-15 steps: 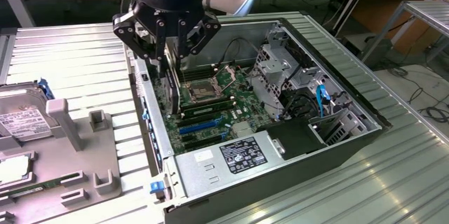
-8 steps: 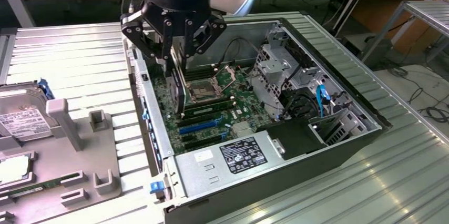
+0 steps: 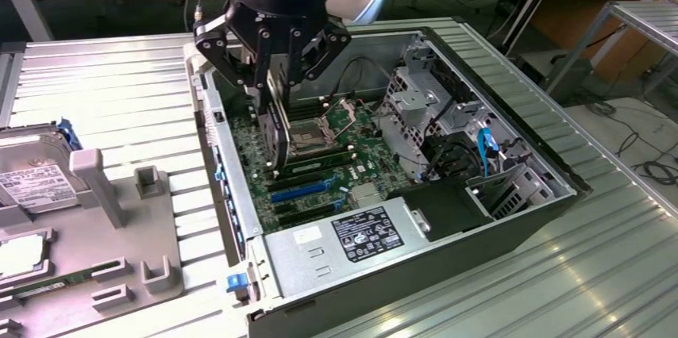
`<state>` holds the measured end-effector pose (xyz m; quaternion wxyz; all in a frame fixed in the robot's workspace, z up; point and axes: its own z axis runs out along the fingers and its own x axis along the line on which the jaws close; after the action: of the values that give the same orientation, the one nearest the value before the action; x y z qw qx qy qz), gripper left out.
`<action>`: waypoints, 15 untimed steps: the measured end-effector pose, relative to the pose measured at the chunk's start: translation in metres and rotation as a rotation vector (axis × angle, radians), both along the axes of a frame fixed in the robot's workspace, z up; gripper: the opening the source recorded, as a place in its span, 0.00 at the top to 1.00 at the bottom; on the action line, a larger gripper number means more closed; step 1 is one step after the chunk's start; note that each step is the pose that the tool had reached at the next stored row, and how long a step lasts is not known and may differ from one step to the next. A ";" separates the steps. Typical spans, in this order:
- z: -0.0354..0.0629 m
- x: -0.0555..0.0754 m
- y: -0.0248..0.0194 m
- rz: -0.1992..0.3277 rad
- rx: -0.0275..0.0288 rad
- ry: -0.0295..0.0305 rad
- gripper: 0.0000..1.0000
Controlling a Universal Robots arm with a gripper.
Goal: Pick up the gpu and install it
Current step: 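Pick up the gpu and move the gpu toward the slot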
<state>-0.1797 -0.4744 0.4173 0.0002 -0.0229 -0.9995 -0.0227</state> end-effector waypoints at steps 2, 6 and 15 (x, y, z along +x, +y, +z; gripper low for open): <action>0.0000 0.002 0.0000 0.000 0.0000 0.0000 0.73; 0.0000 0.006 0.0000 0.000 0.0000 -0.0001 0.73; 0.0000 0.012 0.0000 0.000 0.0000 0.0000 0.73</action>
<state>-0.1680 -0.4744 0.4173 0.0002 -0.0229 -0.9995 -0.0228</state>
